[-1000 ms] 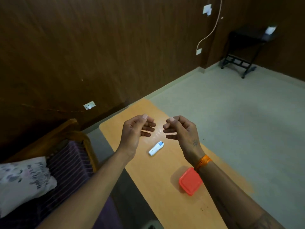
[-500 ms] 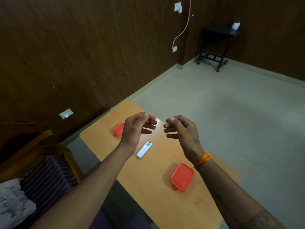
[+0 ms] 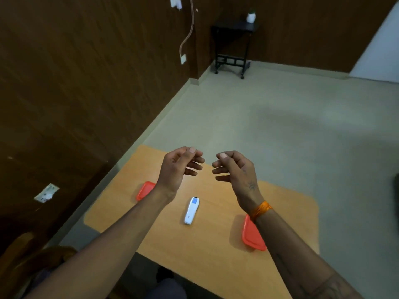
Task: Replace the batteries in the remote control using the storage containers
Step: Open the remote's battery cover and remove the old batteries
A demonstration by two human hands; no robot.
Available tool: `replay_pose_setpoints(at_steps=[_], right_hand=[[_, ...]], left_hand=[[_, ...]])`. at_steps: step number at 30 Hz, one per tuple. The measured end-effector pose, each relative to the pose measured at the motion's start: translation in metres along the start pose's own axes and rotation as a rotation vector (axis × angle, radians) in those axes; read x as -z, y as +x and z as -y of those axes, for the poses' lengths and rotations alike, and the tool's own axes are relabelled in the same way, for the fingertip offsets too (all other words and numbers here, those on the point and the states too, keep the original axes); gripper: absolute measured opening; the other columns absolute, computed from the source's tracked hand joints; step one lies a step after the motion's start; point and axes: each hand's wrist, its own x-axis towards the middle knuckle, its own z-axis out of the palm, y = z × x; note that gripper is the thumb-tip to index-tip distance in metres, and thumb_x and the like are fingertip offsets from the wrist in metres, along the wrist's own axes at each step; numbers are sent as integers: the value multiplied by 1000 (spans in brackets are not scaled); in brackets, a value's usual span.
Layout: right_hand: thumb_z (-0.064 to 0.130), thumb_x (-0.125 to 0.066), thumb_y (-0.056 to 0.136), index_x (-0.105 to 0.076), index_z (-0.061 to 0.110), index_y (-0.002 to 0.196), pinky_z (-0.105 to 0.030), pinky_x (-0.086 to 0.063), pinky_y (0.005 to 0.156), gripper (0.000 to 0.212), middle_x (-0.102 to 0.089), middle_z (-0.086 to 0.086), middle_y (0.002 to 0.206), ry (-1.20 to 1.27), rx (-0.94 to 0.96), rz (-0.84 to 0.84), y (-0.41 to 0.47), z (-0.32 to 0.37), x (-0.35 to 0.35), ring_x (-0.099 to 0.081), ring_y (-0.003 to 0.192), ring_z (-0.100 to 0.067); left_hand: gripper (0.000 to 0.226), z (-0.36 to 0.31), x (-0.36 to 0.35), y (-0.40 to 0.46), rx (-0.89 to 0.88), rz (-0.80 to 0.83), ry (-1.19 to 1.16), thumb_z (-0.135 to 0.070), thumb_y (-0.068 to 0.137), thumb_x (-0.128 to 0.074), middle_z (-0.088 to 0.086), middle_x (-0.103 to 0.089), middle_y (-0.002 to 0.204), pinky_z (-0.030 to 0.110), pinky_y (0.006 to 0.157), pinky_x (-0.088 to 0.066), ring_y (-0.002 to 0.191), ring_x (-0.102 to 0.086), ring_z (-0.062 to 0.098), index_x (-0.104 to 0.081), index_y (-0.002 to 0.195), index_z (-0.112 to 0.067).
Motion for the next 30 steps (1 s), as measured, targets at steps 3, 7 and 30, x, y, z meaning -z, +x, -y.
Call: replay_pose_setpoints(at_steps=[3, 7, 30], right_hand=[[28, -59, 104, -70, 7, 106, -40, -62, 74, 24, -75, -16, 96, 4, -20, -101, 1, -6, -33, -75, 86, -29], [27, -59, 104, -70, 7, 108, -36, -62, 71, 23, -76, -14, 94, 23, -46, -223, 3, -11, -67, -74, 80, -19], [31, -61, 103, -71, 19, 108, -37, -62, 72, 16, -77, -6, 97, -93, -233, -381, 37, -281, -97, -75, 90, -28]], left_hand=[[38, 3, 31, 25, 13, 114, -4, -33, 105, -53, 20, -77, 98, 37, 71, -58, 83, -73, 31, -74, 107, -2], [42, 9, 58, 46, 55, 262, 4, -40, 99, -53, 18, -77, 96, 39, 72, -57, 83, -73, 29, -74, 105, -4], [34, 281, 111, 97, 232, 382, 112, -41, 100, -55, 12, -78, 98, 41, 74, -55, 84, -72, 23, -75, 102, -13]])
